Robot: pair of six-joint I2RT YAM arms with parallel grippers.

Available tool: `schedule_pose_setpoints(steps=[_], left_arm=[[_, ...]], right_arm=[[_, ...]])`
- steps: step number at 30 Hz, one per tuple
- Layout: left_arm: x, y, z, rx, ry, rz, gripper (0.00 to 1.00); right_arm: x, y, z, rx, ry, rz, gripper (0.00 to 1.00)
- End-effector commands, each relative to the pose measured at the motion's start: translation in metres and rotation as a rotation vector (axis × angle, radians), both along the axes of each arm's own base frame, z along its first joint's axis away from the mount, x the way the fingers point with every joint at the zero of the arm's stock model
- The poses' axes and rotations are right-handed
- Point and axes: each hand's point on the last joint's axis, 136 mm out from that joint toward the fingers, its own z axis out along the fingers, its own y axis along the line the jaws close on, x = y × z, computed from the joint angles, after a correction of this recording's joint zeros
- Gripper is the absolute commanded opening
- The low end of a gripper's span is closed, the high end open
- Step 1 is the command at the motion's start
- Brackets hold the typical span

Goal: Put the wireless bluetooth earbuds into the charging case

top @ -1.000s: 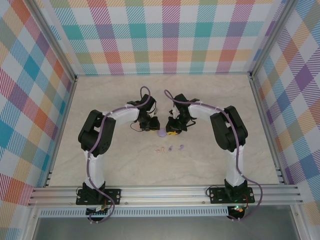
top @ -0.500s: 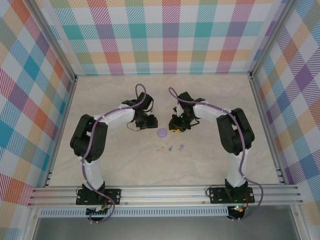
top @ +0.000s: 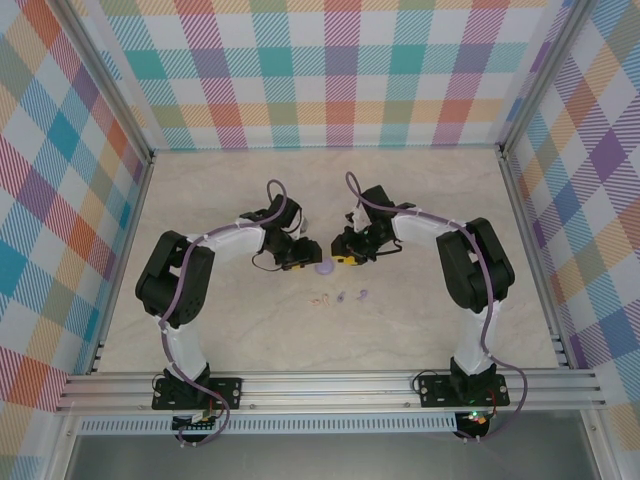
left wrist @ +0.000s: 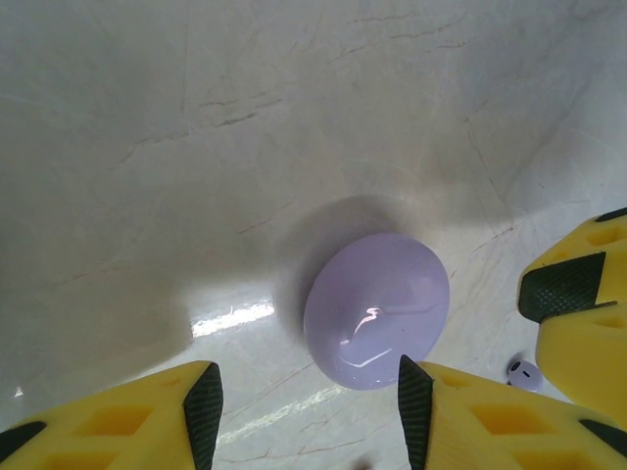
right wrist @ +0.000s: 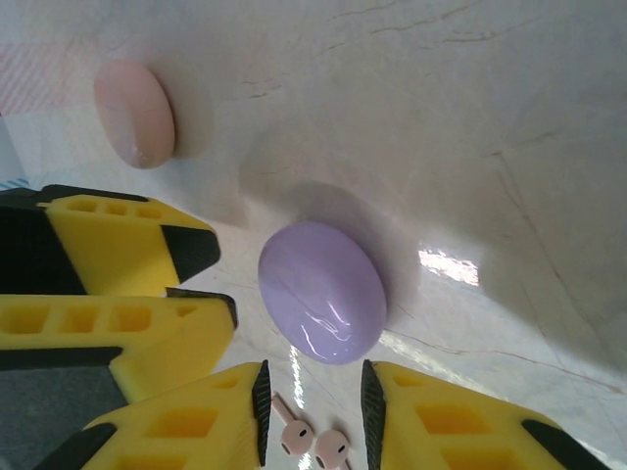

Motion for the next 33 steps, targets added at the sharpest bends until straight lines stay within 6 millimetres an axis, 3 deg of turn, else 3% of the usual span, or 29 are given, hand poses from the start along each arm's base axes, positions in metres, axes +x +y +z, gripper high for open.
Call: schedule_pose_setpoints(steps=[1, 9, 23, 33], left_arm=[[0.004, -0.001, -0.003, -0.064, 0.020, 0.026, 0.53], [0.008, -0.003, -0.010, -0.144, 0.041, 0.060, 0.52], [0.001, -0.009, -0.022, -0.179, 0.096, 0.038, 0.49], [-0.006, -0.016, -0.019, -0.231, 0.121, 0.007, 0.41]], right_arm=[[-0.004, 0.008, -0.006, 0.038, 0.039, 0.013, 0.34], [-0.008, 0.008, -0.022, 0.008, 0.077, 0.017, 0.29], [-0.012, 0.013, -0.029, 0.011, 0.095, 0.031, 0.29], [-0.011, 0.013, -0.034, -0.001, 0.100, 0.026, 0.28]])
